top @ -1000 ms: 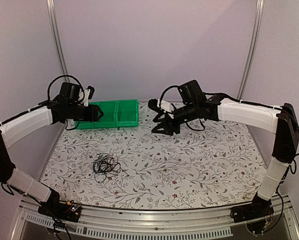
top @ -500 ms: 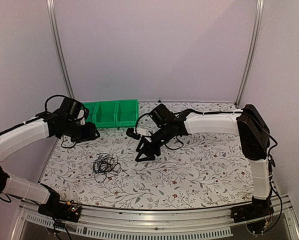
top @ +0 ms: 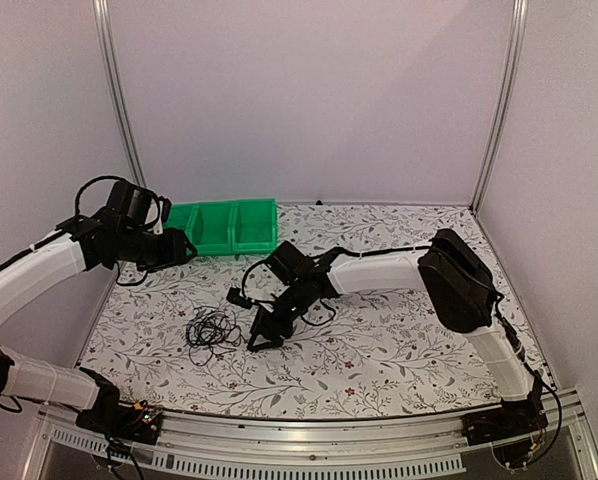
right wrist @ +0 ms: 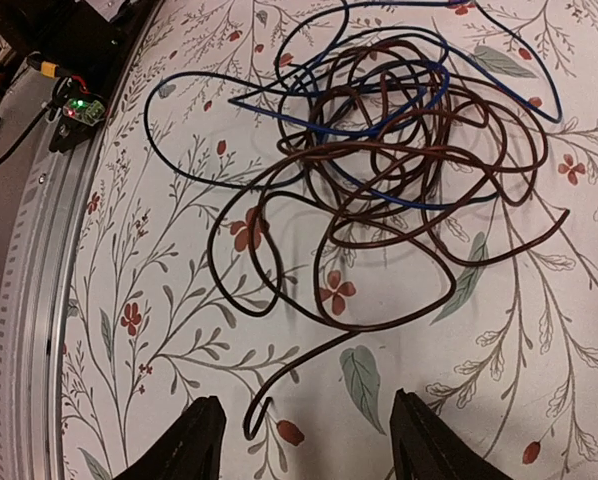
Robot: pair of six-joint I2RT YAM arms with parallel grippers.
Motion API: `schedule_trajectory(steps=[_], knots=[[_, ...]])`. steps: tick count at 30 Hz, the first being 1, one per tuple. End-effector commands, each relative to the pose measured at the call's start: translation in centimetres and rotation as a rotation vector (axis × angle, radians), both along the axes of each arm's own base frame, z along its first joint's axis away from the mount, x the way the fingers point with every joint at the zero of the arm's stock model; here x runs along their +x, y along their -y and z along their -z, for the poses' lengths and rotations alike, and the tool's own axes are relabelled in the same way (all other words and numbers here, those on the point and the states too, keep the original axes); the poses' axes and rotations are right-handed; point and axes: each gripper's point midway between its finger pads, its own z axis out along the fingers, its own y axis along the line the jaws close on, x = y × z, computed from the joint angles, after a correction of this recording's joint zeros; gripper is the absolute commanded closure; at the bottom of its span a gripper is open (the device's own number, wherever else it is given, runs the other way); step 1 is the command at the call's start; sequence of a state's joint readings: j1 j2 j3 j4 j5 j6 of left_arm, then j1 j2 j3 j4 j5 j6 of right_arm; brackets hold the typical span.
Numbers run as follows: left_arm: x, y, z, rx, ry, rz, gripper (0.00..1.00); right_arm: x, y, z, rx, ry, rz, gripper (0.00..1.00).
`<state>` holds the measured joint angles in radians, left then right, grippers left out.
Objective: Untangle the cables
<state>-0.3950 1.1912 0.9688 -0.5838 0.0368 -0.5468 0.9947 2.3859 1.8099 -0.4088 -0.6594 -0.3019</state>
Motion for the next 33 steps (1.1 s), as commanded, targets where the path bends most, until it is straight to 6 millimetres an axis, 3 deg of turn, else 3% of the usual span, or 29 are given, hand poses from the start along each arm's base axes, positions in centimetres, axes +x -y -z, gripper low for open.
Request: schedule_trajectory(steps=[1,3,8,12,15,19,22,26,33], knots=[[0.0,0.5,-1.8,-0.027,0.053,0.014,0.48,0.6,-0.9,0.7,-0.004,-0.011,0.038,0.46],[-0.3,0.6,-1.1,-0.026,0.051,0.03,0.48,0.3,-0.7,0.7,-0.004,-0.016,0.028,0.53],[-0.8,1.6,0.5,-0.024,0.077,0.105,0.48,-0.4,-0.6,-0.2,0.024,-0.027,-0.01,0.84],[-1.6,4.0,0.9,-0.057,0.137,0.22,0.47,0.0,-0.7,-1.7,0.046,0.013,-0.017,1.0],[-2.9,6.1,1.4,-0.045,0.186,0.326,0.45,0.5,-0.4,-4.3,0.066,0.06,-0.017,1.0],[-4.4,8.1,2.0,-0.031,0.281,0.426,0.41,1.0,0.4,-9.6,0.121,0.118,-0.027,1.0],[-5.1,9.4,1.3,-0.064,0.432,0.462,0.38,1.3,0.8,-12.4,0.148,0.15,-0.028,1.0],[-5.7,10.0,1.6,-0.091,0.544,0.49,0.35,1.6,1.1,-14.0,0.149,0.194,-0.021,1.0],[-5.9,11.9,3.2,-0.106,0.573,0.568,0.35,2.9,1.7,-15.6,0.132,0.237,-0.01,1.0]])
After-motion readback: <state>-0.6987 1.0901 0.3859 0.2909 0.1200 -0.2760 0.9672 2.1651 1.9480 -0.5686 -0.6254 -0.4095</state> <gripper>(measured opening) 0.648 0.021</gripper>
